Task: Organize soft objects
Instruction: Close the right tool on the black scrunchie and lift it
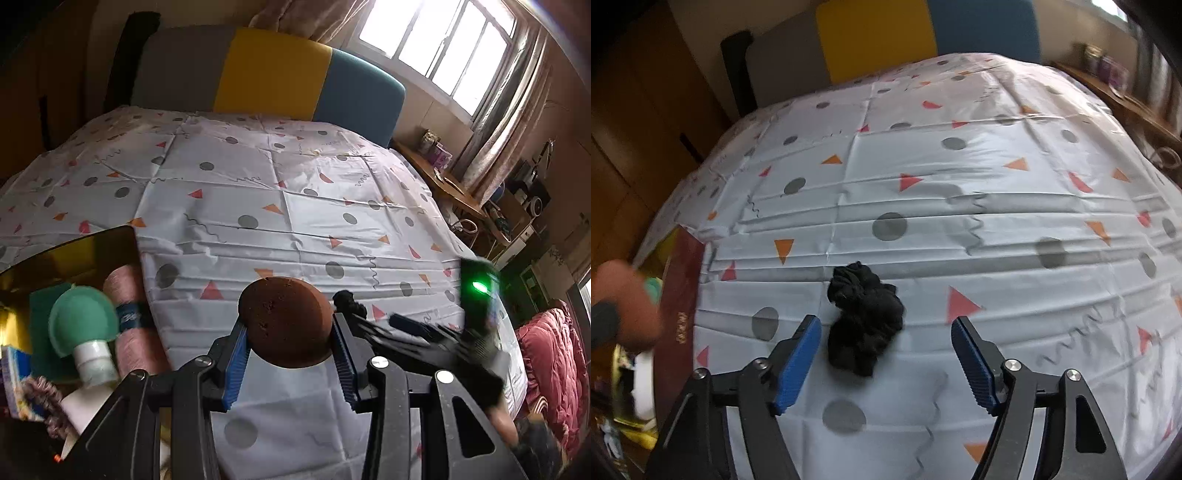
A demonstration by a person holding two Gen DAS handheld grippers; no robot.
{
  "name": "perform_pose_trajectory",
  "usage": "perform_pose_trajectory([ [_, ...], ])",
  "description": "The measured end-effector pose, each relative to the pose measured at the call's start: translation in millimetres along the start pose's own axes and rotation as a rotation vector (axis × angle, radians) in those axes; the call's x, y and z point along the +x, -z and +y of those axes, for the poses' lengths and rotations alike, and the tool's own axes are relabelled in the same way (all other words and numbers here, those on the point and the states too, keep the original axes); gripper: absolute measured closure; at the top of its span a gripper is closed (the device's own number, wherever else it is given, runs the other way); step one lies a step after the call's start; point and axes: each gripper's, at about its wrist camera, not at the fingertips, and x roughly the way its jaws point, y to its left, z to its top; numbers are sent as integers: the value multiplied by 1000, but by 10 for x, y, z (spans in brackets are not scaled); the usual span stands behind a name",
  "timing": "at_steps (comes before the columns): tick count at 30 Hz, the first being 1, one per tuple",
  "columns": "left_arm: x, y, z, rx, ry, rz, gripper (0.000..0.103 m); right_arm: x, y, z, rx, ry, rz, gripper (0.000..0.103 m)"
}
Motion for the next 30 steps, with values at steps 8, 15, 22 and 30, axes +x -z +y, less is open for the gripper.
perform_pose_trajectory([
  [8, -289, 196, 135, 16, -47, -43, 61, 144, -14, 196, -98, 54, 47, 92],
  [15, -490, 328, 223, 10, -101, -91, 60, -51, 341, 366, -198, -16, 92, 91],
  [22, -692, 509, 228, 40, -153, -123, 60, 0, 493, 264, -182, -53, 83, 90],
  [30, -817, 675, 259, 44, -183, -132, 60, -39, 580, 275, -231, -47, 35, 90],
])
